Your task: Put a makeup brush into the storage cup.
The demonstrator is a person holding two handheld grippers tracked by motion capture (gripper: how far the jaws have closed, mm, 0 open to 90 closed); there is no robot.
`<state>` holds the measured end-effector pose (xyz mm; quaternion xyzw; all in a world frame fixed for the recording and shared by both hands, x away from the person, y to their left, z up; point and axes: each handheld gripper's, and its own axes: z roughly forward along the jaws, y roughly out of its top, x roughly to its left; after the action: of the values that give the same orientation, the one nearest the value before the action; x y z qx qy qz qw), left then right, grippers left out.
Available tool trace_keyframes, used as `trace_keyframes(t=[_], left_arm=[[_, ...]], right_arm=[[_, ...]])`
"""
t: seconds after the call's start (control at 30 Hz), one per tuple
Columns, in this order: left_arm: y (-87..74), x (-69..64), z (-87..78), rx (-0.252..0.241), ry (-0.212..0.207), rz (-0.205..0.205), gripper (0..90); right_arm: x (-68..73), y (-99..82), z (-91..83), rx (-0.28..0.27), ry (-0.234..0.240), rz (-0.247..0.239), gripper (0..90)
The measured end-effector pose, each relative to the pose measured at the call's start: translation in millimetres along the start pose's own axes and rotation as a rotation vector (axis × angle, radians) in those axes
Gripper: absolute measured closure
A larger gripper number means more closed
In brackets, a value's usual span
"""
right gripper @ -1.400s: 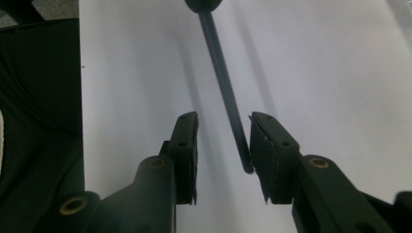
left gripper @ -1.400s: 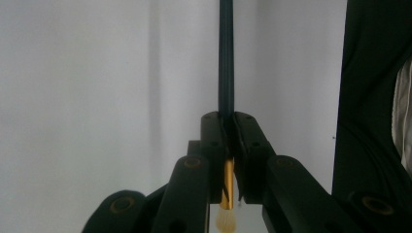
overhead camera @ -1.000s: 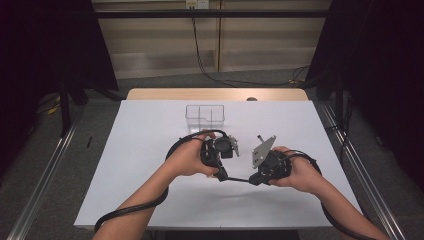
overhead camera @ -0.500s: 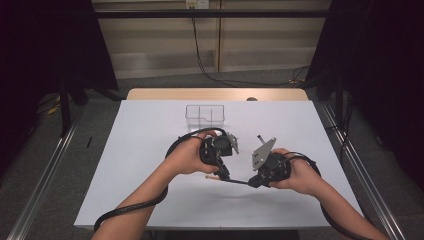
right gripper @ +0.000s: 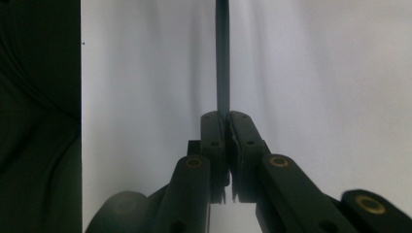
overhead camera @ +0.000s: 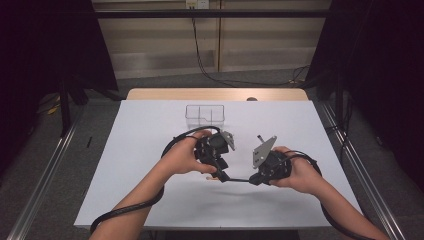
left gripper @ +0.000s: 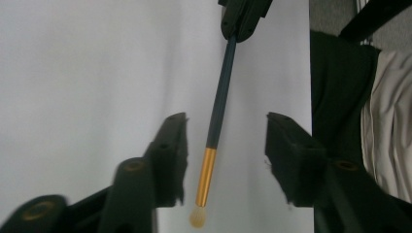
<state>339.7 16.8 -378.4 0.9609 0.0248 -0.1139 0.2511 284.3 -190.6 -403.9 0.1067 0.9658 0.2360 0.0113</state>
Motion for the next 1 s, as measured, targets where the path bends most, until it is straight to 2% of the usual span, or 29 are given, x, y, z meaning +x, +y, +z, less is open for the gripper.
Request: trace_keyframes(t=[0.1,0.17,0.23,0.43,0.57,0.67,0.8,1.0], left_arm=[[-6.6,3.2,-3.0,-0.063,-0.001,-0.017,35.8],[-10.5,4.3,-3.7,-0.084,0.012,-0.022,32.8],[-14.0,4.6,-3.9,-0.120,0.027,-0.028,25.8],[-25.1,5.7,-6.5,-0.248,0.045,-0.051,13.9],[-35.6,7.2,-7.7,-0.335,0.067,-0.063,10.8],[-42.8,9.5,-7.1,-0.379,0.071,-0.085,8.0],[-49.3,11.0,-7.5,-0.409,0.098,-0.102,4.8],[-57.6,12.5,-9.7,-0.493,0.094,-0.146,3.3]], right_arm=[[-2.8,-3.9,-2.7,-0.029,-0.014,0.007,85.8],[-3.6,-6.2,-4.5,-0.042,-0.014,0.017,85.8],[-3.2,-7.3,-5.3,-0.050,-0.017,0.022,85.8],[-2.5,-7.3,-5.0,-0.068,-0.016,0.022,85.8],[-1.4,-6.6,-3.2,-0.085,-0.009,0.021,85.8],[-0.7,-4.6,-1.4,-0.094,-0.014,0.024,85.8],[-0.8,-3.1,-0.9,-0.109,-0.019,0.034,85.8],[0.0,-5.2,0.8,-0.141,-0.018,0.062,85.8]])
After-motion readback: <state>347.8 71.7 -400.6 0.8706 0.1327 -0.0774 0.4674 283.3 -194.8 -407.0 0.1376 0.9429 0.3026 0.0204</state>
